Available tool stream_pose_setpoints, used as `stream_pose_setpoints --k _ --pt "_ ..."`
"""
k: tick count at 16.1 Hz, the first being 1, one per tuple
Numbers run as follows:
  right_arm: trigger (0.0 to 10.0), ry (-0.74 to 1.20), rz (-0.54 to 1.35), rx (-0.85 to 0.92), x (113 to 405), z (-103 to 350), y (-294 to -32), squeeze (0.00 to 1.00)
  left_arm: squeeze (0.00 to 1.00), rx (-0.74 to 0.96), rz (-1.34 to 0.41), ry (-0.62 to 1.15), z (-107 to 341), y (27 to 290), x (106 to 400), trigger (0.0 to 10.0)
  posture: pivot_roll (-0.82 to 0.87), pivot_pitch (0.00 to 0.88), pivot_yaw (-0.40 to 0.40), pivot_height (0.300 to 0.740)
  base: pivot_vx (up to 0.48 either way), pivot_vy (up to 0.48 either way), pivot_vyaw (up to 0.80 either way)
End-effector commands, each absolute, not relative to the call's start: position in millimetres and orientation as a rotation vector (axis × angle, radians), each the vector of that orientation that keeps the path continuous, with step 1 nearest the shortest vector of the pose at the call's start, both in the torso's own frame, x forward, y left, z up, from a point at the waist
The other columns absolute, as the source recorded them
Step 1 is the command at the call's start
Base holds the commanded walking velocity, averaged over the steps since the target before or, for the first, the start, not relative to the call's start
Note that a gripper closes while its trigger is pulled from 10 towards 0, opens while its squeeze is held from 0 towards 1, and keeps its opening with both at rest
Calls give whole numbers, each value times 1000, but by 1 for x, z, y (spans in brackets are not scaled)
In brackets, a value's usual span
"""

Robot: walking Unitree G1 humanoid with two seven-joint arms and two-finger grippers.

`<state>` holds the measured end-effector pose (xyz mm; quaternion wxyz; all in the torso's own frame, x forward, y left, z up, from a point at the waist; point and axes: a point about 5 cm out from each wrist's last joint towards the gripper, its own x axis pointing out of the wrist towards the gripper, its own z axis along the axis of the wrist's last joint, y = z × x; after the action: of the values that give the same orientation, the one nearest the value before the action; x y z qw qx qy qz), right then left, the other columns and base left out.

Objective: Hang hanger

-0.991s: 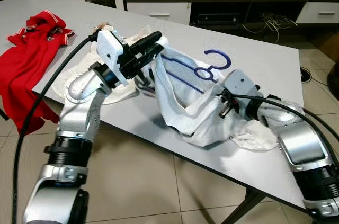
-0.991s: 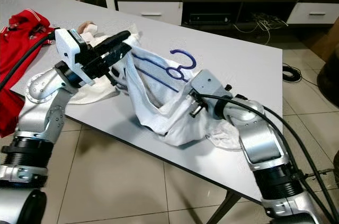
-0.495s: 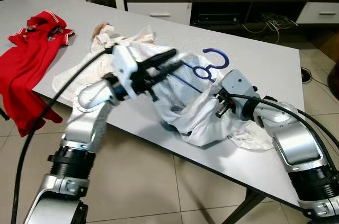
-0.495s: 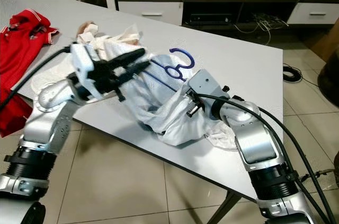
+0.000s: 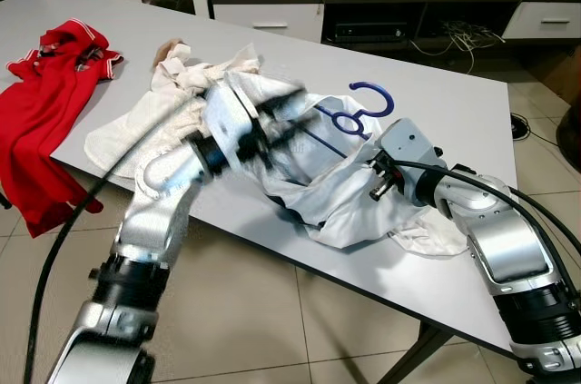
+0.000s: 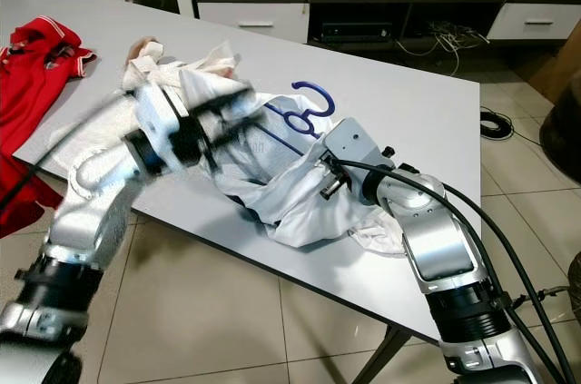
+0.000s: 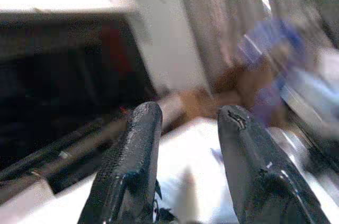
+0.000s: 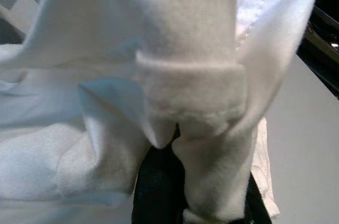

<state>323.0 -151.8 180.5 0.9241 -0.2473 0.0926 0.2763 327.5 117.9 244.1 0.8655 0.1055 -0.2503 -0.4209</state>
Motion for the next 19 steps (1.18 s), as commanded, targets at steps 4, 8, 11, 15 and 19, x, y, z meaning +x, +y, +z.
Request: stream_pose_setpoints --k 4,8,11,15,19 --pt "1608 144 543 -412 324 183 -140 0 0 -65 -645 -692 285 153 332 10000 41 49 -3 740 0 0 0" --pt "10000 164 500 -272 325 177 -136 0 0 -180 -294 -630 267 197 335 10000 46 51 -6 740 0 0 0" --pt "10000 183 442 -215 330 172 -147 0 0 -154 -205 -483 231 208 328 10000 60 57 -12 740 0 0 0" --pt "10000 116 389 -192 331 179 -162 0 0 -106 -266 -339 204 200 319 10000 77 67 -19 740 0 0 0" --pt "10000 51 402 -181 317 182 -167 0 0 -70 -375 -264 179 168 293 10000 80 70 -15 740 0 0 0"
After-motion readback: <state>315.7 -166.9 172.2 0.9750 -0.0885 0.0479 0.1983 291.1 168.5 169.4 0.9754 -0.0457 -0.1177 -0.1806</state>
